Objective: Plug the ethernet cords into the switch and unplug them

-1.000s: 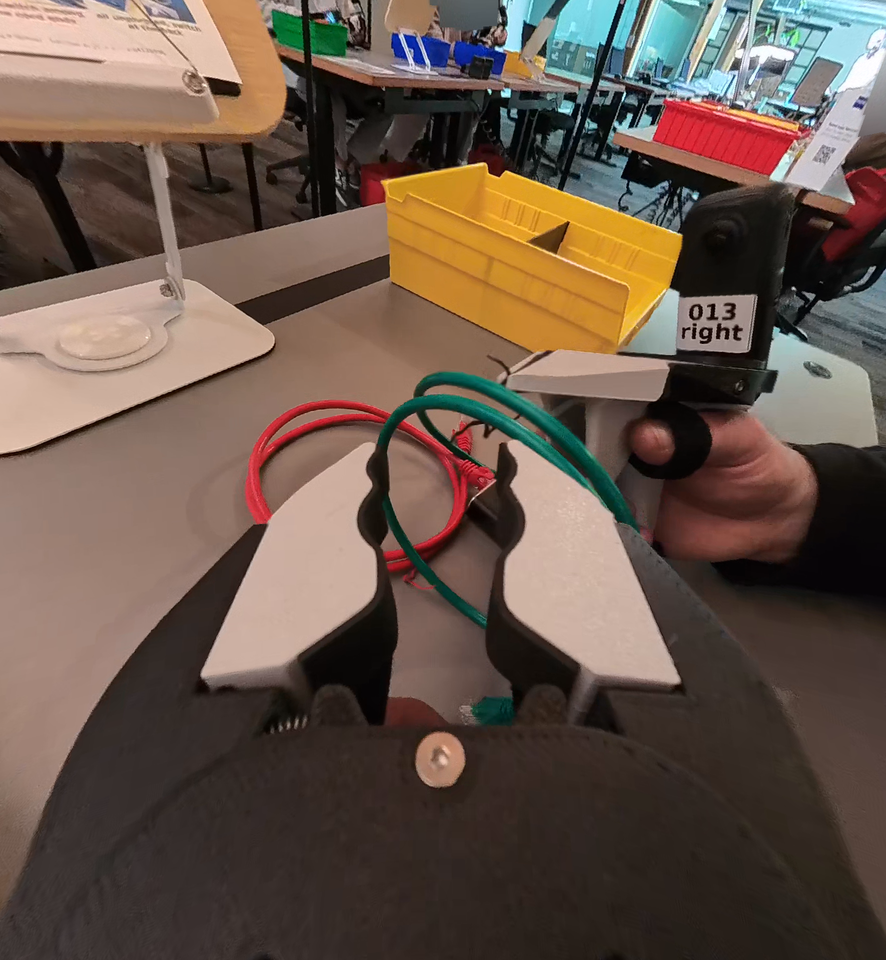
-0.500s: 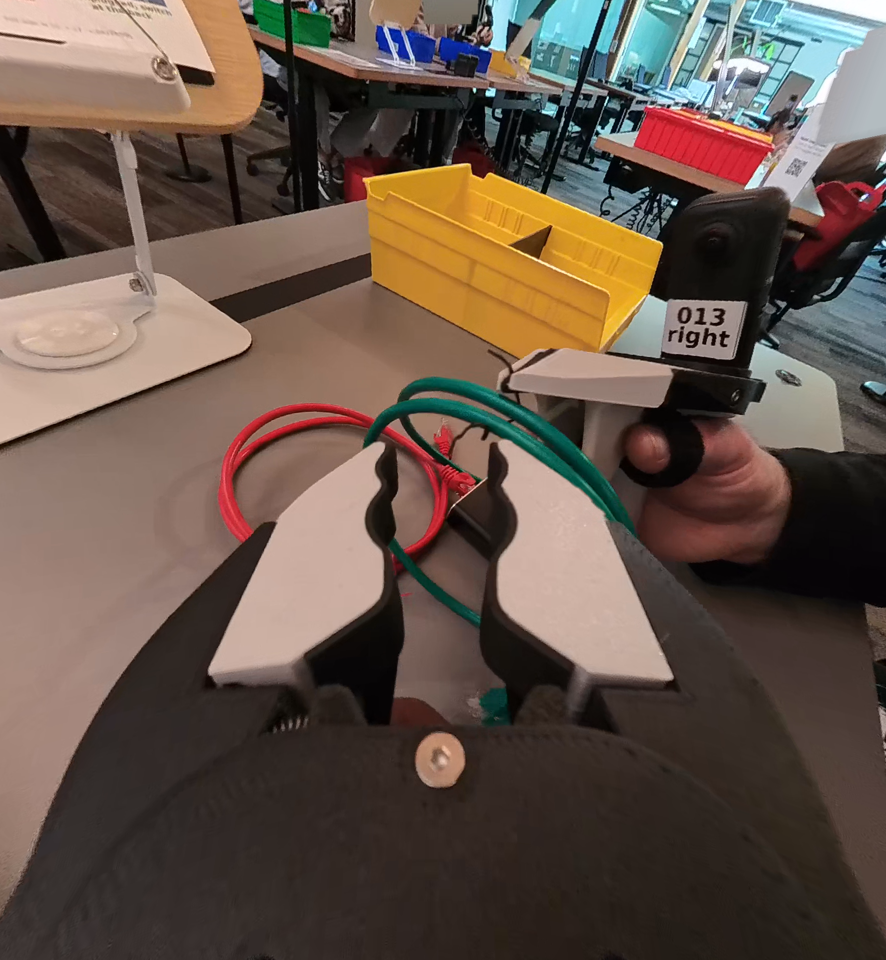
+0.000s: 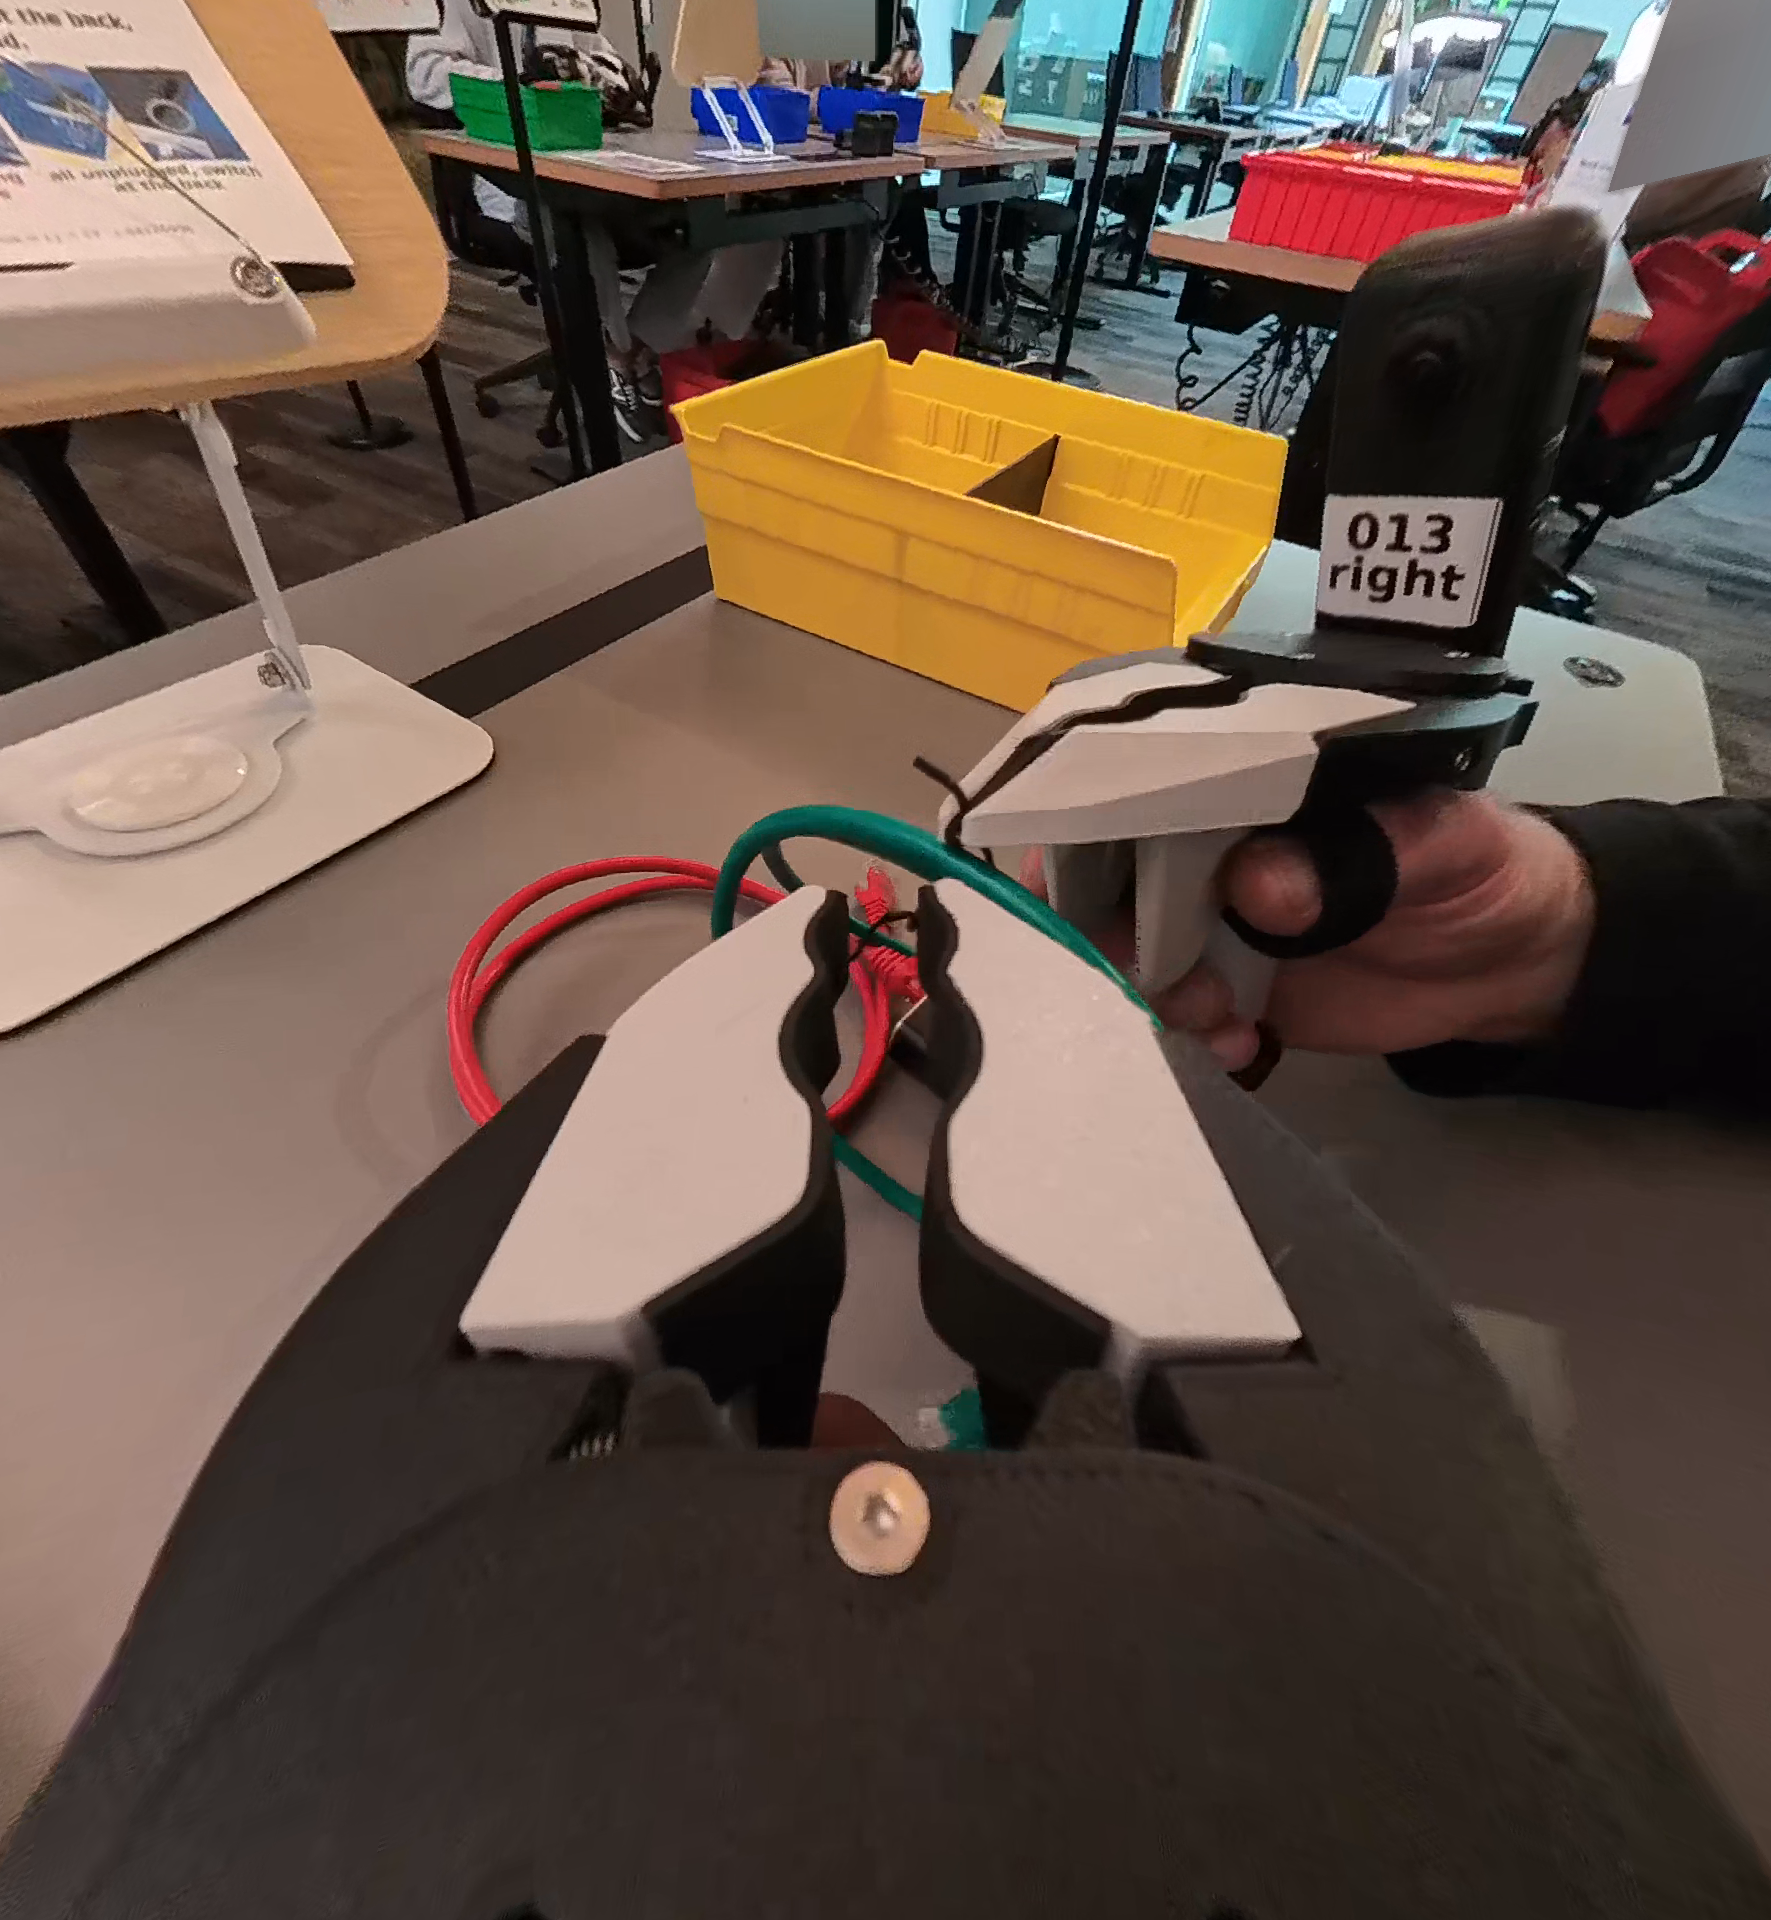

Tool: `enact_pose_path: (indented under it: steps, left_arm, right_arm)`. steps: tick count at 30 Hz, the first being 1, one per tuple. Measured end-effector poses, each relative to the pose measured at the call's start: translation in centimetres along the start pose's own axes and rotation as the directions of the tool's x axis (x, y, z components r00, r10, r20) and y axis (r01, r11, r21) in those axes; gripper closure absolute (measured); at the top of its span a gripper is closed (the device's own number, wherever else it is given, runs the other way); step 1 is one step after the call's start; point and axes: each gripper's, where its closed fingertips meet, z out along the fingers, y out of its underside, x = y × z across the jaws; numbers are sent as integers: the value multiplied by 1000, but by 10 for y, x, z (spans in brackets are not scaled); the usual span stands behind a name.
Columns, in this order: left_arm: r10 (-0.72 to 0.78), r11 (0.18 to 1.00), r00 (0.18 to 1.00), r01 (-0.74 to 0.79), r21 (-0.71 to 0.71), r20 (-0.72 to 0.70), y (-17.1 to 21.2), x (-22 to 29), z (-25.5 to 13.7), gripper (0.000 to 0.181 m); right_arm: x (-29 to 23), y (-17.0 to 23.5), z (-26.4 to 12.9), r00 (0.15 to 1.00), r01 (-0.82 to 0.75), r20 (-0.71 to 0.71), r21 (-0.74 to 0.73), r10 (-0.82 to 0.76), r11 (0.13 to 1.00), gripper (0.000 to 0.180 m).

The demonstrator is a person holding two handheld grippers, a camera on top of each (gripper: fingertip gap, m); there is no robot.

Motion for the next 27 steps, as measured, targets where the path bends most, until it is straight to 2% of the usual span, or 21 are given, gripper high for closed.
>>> enact_pose_path:
  steps: [8, 17, 21, 27]
  left_arm:
    - [146, 988, 988, -143, -56, 54, -2, 1, -3, 169]
    - [363, 930, 924, -350, -116, 122, -5, 4, -4, 169]
    - [410, 910, 902, -395, -125, 138, -6, 5, -5, 169]
    - [488, 873, 854, -470, -132, 181, -8, 3, -5, 149]
  right_arm:
    - [-4, -1, 2, 996, 94, -3, -73, -95, 993, 180]
    - [-8, 0, 1, 984, 179, 19, -181, -178, 967, 180]
    - [-9, 1, 0, 975, 223, 32, -221, -222, 950, 180]
    - [-12, 3, 0, 979, 202, 57, -225, -194, 953, 180]
